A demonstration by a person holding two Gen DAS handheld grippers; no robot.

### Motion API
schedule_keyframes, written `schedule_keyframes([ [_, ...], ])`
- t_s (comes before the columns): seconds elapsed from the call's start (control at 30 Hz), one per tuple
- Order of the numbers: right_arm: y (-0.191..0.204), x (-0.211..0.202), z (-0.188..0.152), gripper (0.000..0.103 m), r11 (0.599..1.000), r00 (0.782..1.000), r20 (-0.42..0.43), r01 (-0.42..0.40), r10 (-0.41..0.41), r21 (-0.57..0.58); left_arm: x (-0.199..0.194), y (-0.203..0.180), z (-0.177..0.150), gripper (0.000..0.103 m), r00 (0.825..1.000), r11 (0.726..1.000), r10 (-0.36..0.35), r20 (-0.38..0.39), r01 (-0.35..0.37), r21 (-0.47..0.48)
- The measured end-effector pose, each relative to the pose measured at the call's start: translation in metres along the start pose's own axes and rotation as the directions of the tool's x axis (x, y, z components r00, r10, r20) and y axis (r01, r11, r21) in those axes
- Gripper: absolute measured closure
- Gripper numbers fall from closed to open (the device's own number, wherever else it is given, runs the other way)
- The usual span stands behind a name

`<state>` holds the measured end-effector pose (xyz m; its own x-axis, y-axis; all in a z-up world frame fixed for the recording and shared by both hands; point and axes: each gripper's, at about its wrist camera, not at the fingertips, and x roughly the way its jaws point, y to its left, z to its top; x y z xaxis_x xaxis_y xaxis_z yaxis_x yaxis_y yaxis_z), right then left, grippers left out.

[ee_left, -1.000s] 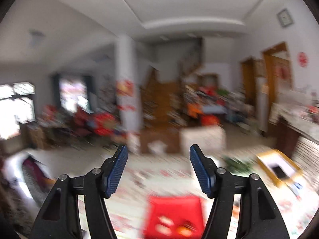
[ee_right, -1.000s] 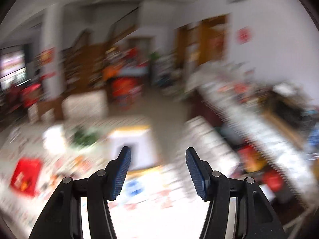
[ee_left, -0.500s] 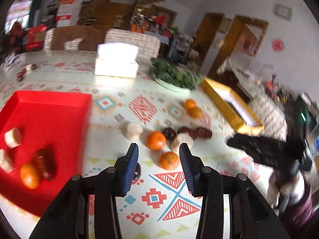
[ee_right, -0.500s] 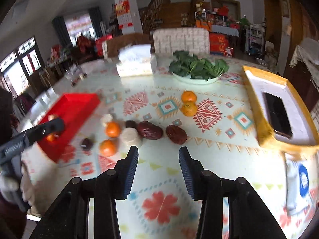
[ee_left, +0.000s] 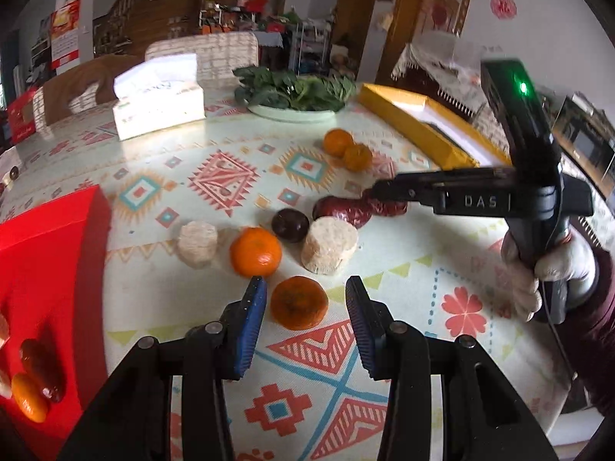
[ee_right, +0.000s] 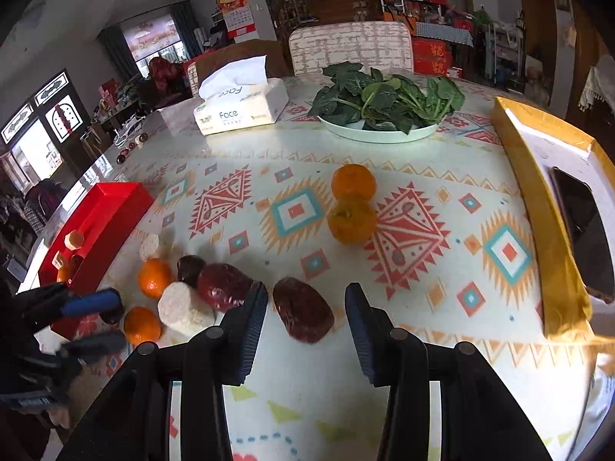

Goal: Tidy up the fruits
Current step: 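Grasp a mandarin orange with left tool while right tool grasps a dark red date, then carry the orange into the red tray with left tool while right tool drops the date there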

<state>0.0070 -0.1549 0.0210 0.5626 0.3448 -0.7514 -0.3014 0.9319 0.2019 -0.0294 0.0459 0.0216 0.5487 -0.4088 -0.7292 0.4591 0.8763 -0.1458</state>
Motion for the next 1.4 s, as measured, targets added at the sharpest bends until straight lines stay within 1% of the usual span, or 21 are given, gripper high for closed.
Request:
schedule_keyframes([
  [0.13, 0.004, 0.011, 0.004, 0.056, 1.000, 1.000, -0.021, 0.001, -0.001, -0.024, 0.013, 0.001, 0.000, 0.061, 0.999, 1.000, 0.007, -0.036, -0.007, -0.001],
  [0.23, 0.004, 0.016, 0.004, 0.056, 1.000, 0.999, -0.034, -0.006, 0.005, -0.021, 0.022, 0.002, -0.002, 0.061, 0.998, 1.000, 0.009, -0.065, -0.009, -0.009],
  [0.33, 0.003, 0.022, 0.001, 0.057, 1.000, 0.999, -0.048, 0.000, -0.001, -0.021, 0.022, 0.001, -0.001, 0.061, 0.998, 1.000, 0.011, -0.061, -0.012, -0.005],
  [0.37, 0.002, 0.021, 0.001, 0.057, 1.000, 0.999, -0.041, -0.001, 0.000, -0.021, 0.023, 0.001, -0.001, 0.063, 0.998, 1.000, 0.013, -0.059, -0.013, -0.008],
  [0.4, 0.001, 0.021, 0.001, 0.060, 1.000, 0.999, -0.041, -0.005, 0.004, -0.014, 0.023, 0.001, -0.001, 0.070, 0.998, 1.000, 0.024, -0.058, -0.024, -0.009],
  [0.43, 0.000, 0.020, 0.001, 0.066, 1.000, 0.999, -0.043, -0.015, 0.014, -0.003, 0.023, 0.001, -0.001, 0.071, 0.998, 0.999, 0.035, -0.056, -0.035, -0.009],
  [0.47, 0.000, 0.020, 0.001, 0.068, 1.000, 0.999, -0.043, -0.018, 0.018, 0.001, 0.022, 0.002, -0.001, 0.071, 0.998, 0.999, 0.031, -0.055, -0.032, -0.016],
  [0.5, 0.000, 0.019, 0.000, 0.073, 1.000, 0.999, -0.043, -0.018, 0.018, 0.002, 0.021, 0.003, -0.002, 0.071, 0.998, 0.999, 0.022, -0.053, -0.023, -0.028],
  [0.53, 0.001, 0.019, -0.001, 0.076, 1.000, 0.999, -0.044, -0.021, 0.021, 0.005, 0.021, 0.003, -0.002, 0.071, 0.999, 0.999, 0.017, -0.052, -0.019, -0.033],
  [0.7, 0.002, 0.013, -0.009, 0.076, 0.999, 0.999, -0.042, -0.028, 0.029, 0.037, 0.011, 0.001, -0.006, 0.071, 1.000, 0.998, -0.009, -0.027, 0.007, -0.064],
  [0.8, 0.003, 0.002, -0.017, 0.076, 0.997, 0.999, -0.030, -0.038, 0.040, 0.070, -0.003, 0.003, -0.008, 0.071, 1.000, 0.996, -0.025, 0.001, 0.025, -0.091],
  [0.9, 0.006, -0.012, -0.021, 0.076, 0.994, 0.998, -0.013, -0.057, 0.058, 0.093, -0.023, 0.013, -0.010, 0.071, 0.999, 0.990, -0.037, 0.038, 0.042, -0.137],
  [1.03, 0.024, -0.035, -0.021, 0.076, 0.992, 0.996, 0.013, -0.090, 0.089, 0.091, -0.060, 0.042, -0.013, 0.071, 0.995, 0.976, -0.020, 0.100, 0.041, -0.212],
  [1.13, 0.049, -0.049, -0.016, 0.076, 0.988, 0.990, 0.027, -0.140, 0.138, 0.069, -0.092, 0.077, -0.013, 0.071, 0.990, 0.961, 0.031, 0.137, 0.009, -0.277],
  [1.2, 0.068, -0.051, -0.011, 0.076, 0.981, 0.982, 0.026, -0.186, 0.185, 0.056, -0.108, 0.102, -0.013, 0.071, 0.987, 0.948, 0.081, 0.140, -0.033, -0.318],
  [1.23, 0.080, -0.051, -0.008, 0.076, 0.976, 0.977, 0.024, -0.214, 0.214, 0.048, -0.118, 0.119, -0.013, 0.071, 0.984, 0.937, 0.114, 0.135, -0.061, -0.345],
  [1.33, 0.113, -0.042, 0.002, 0.076, 0.956, 0.956, 0.004, -0.292, 0.292, 0.039, -0.131, 0.153, -0.014, 0.071, 0.978, 0.916, 0.166, 0.127, -0.105, -0.388],
  [1.4, 0.137, -0.031, 0.007, 0.076, 0.945, 0.946, -0.014, -0.324, 0.325, 0.027, -0.135, 0.178, -0.015, 0.071, 0.977, 0.897, 0.180, 0.115, -0.116, -0.427],
])
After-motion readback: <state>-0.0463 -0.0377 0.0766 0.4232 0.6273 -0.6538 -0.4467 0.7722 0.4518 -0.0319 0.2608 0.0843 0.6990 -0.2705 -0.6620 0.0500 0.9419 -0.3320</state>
